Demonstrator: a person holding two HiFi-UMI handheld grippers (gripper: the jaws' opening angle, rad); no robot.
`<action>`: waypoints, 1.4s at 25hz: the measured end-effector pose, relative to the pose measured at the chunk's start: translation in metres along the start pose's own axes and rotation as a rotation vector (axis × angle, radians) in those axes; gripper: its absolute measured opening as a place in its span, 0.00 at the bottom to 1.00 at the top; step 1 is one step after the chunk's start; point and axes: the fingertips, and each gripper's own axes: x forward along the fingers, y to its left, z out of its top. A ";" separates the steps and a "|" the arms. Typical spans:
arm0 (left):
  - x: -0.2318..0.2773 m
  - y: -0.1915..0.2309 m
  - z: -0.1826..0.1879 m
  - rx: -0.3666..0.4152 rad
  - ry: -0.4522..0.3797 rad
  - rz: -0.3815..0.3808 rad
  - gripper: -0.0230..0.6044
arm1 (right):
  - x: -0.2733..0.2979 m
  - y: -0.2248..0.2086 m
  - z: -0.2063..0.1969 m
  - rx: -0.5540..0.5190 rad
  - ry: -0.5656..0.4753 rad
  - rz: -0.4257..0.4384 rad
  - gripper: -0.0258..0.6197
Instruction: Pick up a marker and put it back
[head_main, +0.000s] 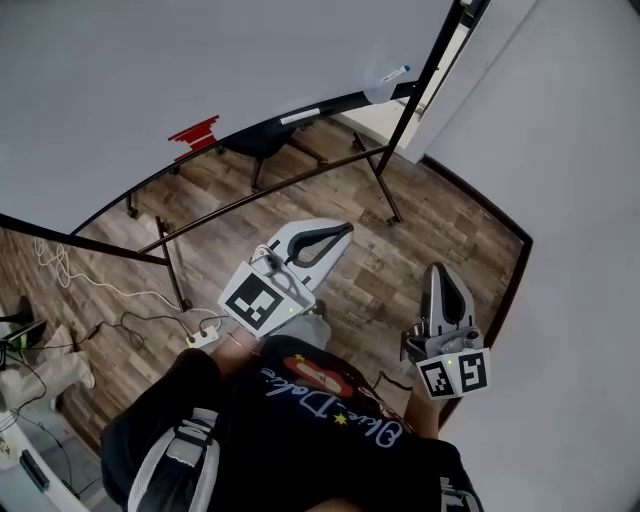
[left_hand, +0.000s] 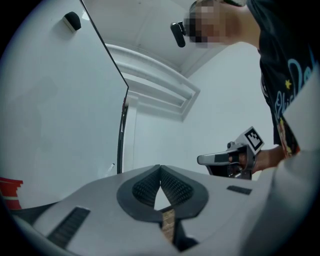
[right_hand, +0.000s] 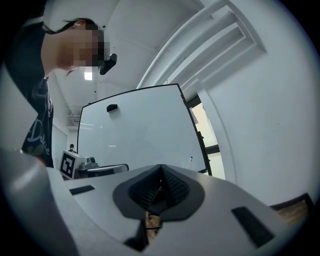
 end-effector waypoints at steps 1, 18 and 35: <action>0.005 0.005 0.001 -0.002 -0.005 -0.003 0.04 | 0.006 -0.003 0.001 -0.003 0.001 -0.001 0.04; 0.033 0.068 0.014 0.007 -0.048 -0.008 0.04 | 0.082 -0.013 0.016 -0.037 0.024 0.026 0.04; 0.084 0.109 0.020 0.038 -0.051 0.216 0.04 | 0.153 -0.082 0.040 -0.008 0.010 0.212 0.04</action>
